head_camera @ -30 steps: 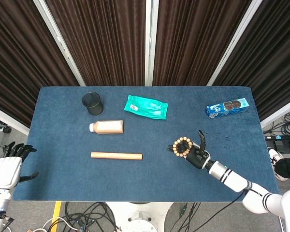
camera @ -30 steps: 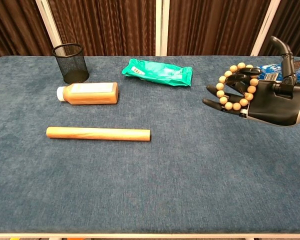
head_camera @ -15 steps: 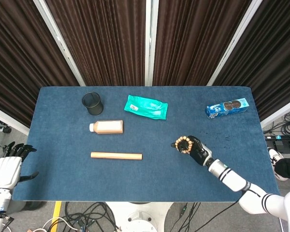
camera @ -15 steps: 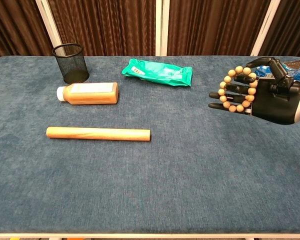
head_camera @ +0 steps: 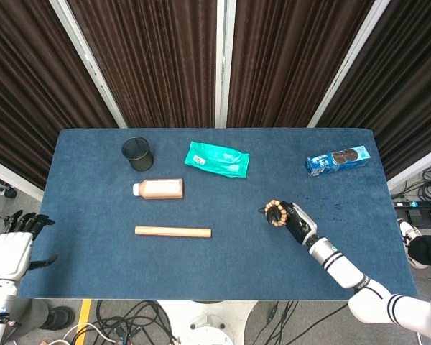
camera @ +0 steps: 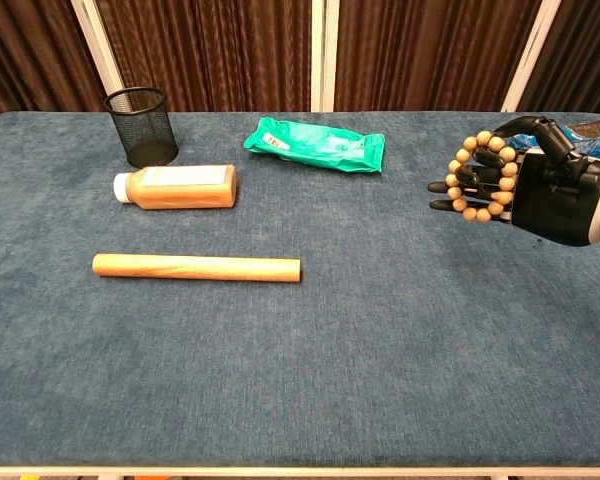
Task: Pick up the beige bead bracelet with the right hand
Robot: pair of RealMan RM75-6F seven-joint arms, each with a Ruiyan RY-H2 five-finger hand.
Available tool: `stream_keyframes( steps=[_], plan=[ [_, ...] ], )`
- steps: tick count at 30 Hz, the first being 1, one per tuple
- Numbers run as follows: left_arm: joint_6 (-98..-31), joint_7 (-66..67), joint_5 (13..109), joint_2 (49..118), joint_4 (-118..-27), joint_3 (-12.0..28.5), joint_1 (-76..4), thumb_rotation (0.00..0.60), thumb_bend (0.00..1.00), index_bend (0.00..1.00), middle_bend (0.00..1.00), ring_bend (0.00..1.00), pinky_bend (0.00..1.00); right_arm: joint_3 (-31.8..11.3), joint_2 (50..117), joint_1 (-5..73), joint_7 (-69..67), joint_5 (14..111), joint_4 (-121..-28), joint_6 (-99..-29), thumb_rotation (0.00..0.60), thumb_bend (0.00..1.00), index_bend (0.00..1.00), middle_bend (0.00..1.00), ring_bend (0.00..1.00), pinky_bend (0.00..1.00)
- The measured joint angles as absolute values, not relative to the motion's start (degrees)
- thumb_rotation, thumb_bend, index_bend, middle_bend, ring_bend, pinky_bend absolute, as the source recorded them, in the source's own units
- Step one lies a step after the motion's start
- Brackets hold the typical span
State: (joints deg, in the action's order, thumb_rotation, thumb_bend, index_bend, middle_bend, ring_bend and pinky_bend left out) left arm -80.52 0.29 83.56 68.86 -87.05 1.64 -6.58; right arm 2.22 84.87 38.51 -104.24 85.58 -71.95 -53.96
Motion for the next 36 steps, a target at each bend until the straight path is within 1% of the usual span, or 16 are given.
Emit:
stream_keyframes(
  steps=[1, 4, 7, 10, 12, 16, 18, 22, 36],
  plan=[
    [-80.58, 0.29, 83.60, 68.84, -87.07, 1.64, -6.56, 0.600, 0.04, 0.30, 0.22, 0.12, 0.06, 2.12, 84.88, 38.44, -104.01, 85.58, -71.91, -53.92, 0.276, 0.64, 0.72, 0.64, 0.27, 0.16],
    [-80.49, 0.39, 83.62, 68.82, -87.10, 1.69, -6.68, 0.600, 0.04, 0.30, 0.22, 0.12, 0.06, 1.81, 84.96, 38.12, -102.89, 85.67, -71.77, -53.87, 0.291, 0.67, 0.71, 0.63, 0.26, 0.16],
    [-80.39, 0.48, 83.61, 68.87, -87.09, 1.69, -6.77, 0.600, 0.04, 0.30, 0.22, 0.12, 0.06, 1.44, 84.99, 37.74, -102.04, 85.97, -71.70, -53.88, 0.299, 0.73, 0.69, 0.63, 0.26, 0.16],
    [-80.40, 0.45, 83.68, 68.87, -87.07, 1.69, -6.81, 0.600, 0.04, 0.30, 0.22, 0.12, 0.06, 1.16, 85.02, 37.46, -101.86, 86.22, -71.63, -53.93, 0.300, 0.81, 0.67, 0.62, 0.25, 0.16],
    [-80.51, 0.35, 83.76, 68.90, -86.93, 1.64, -6.76, 0.600, 0.04, 0.30, 0.22, 0.12, 0.06, 1.13, 85.07, 37.39, -101.29, 86.63, -71.44, -54.07, 0.301, 0.86, 0.63, 0.61, 0.24, 0.16],
    [-80.65, 0.32, 83.92, 68.88, -86.93, 1.68, -6.82, 0.600, 0.04, 0.30, 0.22, 0.12, 0.06, 1.27, 85.12, 37.31, -100.78, 88.11, -70.85, -54.60, 0.303, 0.97, 0.51, 0.55, 0.20, 0.15],
    [-80.62, 0.40, 83.87, 68.84, -87.00, 1.70, -6.85, 0.600, 0.04, 0.30, 0.22, 0.12, 0.06, 1.36, 85.19, 37.28, -100.74, 88.76, -70.35, -54.97, 0.302, 1.00, 0.48, 0.53, 0.19, 0.15],
    [-80.72, 0.38, 83.88, 68.89, -86.94, 1.66, -6.79, 0.600, 0.04, 0.30, 0.22, 0.12, 0.06, 1.53, 85.33, 37.21, -100.89, 89.60, -69.63, -55.55, 0.301, 1.00, 0.46, 0.53, 0.18, 0.15],
    [-80.77, 0.09, 83.94, 69.07, -86.70, 1.69, -6.87, 0.600, 0.04, 0.30, 0.22, 0.12, 0.06, 2.02, 85.96, 36.60, -100.20, 91.32, -67.83, -58.07, 0.297, 1.00, 0.43, 0.52, 0.18, 0.15]
  ],
)
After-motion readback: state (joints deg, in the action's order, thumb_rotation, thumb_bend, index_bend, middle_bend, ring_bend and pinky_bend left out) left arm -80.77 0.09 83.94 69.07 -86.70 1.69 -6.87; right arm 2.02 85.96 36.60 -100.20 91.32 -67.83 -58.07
